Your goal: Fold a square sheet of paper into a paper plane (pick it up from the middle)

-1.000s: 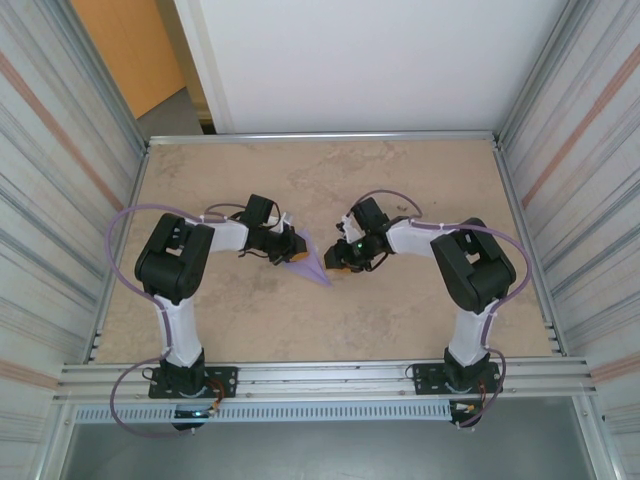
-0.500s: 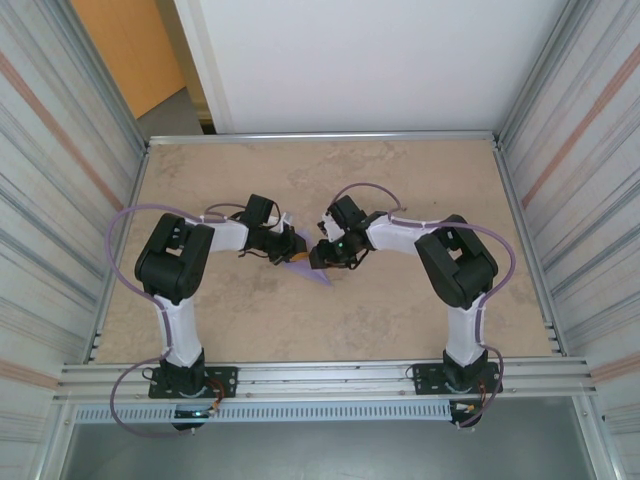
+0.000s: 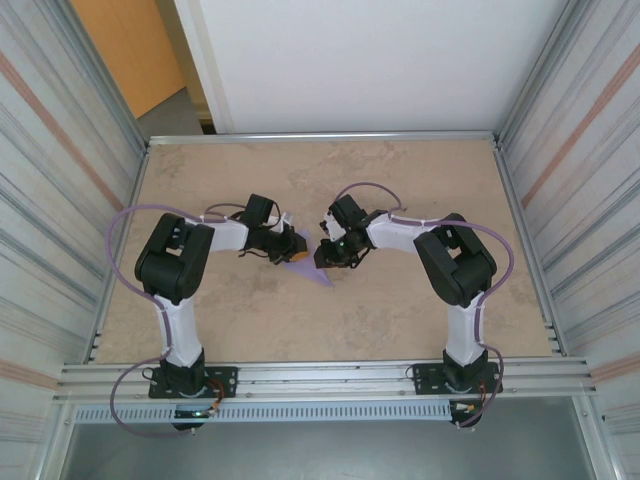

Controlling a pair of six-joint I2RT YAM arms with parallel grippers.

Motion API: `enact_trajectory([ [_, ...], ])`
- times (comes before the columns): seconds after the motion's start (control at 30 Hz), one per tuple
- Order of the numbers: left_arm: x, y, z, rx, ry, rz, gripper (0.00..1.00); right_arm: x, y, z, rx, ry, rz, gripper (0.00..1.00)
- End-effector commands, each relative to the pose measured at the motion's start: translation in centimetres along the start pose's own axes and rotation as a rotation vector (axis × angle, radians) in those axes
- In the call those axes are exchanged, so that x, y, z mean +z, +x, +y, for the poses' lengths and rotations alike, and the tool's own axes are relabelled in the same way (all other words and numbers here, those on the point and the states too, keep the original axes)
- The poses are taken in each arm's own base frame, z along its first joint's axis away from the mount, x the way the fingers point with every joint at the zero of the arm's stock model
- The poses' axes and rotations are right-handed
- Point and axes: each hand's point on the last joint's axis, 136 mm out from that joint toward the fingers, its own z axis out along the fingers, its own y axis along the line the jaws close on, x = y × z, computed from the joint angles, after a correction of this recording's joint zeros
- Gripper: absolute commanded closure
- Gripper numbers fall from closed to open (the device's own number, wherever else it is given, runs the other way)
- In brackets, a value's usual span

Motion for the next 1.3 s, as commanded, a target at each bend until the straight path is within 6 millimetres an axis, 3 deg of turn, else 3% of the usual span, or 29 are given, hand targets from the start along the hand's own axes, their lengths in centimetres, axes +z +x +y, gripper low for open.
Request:
enact_trajectory([
  [0.0,-1.2,-0.8,-2.6,0.042,0.066,-0.028,0.85,2.3,2.9,-2.3,0.035,0.056,0.106,0.73],
  [0.13,-1.5,-0.8,-3.2,0.063,0.085,-0.035,0.84,2.5,3.1,-2.5,0.039,0.059,0.113,0.75],
  [0.5,-0.7,-0.5,-1.9,0.041,0.061,-0.014,0.85,2.7,3.3,-2.7,0.046,0.061,0.122,0.78],
  [1.03,0.7,0.2,1.5,-0.044,-0.051,0.036,0.86,2.7,3.0,-2.5,0.051,0.058,0.121,0.78],
  [1.13,0.9,0.6,2.4,-0.067,-0.080,0.052,0.86,2.1,2.7,-2.2,0.055,0.052,0.107,0.78],
  [1.27,0.9,1.3,3.4,-0.083,-0.120,0.065,0.86,-0.3,0.8,-0.9,0.064,0.016,0.034,0.74],
])
